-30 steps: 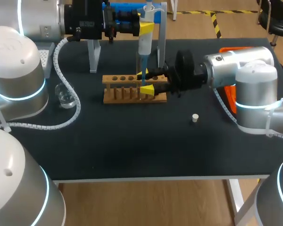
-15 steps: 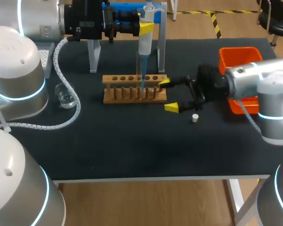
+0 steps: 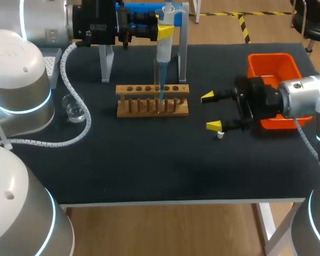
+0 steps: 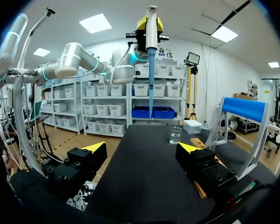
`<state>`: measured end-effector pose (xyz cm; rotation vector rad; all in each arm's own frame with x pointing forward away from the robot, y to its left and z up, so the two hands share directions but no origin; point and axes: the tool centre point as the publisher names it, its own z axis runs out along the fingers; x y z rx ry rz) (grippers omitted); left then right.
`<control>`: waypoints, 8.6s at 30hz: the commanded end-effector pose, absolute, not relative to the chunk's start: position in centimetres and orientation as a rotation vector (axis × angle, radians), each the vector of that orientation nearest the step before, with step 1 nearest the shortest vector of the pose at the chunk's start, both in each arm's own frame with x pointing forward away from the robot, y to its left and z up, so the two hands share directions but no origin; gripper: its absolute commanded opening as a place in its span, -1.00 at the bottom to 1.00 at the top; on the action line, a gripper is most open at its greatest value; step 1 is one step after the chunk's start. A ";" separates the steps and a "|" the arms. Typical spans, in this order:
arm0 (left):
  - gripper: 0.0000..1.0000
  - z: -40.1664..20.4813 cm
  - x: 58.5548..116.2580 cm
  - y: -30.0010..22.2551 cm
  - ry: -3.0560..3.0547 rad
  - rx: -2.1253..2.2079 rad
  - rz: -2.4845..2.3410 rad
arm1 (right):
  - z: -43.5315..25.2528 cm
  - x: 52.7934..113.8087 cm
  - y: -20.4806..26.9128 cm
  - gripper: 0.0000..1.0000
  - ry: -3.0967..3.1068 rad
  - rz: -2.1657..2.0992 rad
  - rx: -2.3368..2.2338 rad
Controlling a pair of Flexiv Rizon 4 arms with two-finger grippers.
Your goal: Invert the test tube, pick up the pipette, mount the tip to pipette, aspirate from beaker and dispense into the tube, eject the tip, return the pipette, and cap with the stopper.
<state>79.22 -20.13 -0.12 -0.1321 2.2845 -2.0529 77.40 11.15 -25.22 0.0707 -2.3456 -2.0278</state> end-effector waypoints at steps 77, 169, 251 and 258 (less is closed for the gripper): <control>-1.00 -8.9 92.6 7.7 2.011 -0.444 -1.870 | -25.1 77.3 11.2 1.00 -2.351 -2.026 0.067; -1.00 -9.0 92.6 7.6 2.009 -0.445 -1.876 | -28.5 77.7 37.7 1.00 -2.687 -1.796 -0.203; -1.00 -9.0 92.6 7.6 2.009 -0.445 -1.876 | -31.9 83.4 37.7 1.00 -2.856 -1.853 -0.521; -1.00 -9.0 92.6 7.6 2.009 -0.445 -1.876 | -31.9 83.4 37.7 1.00 -2.856 -1.853 -0.521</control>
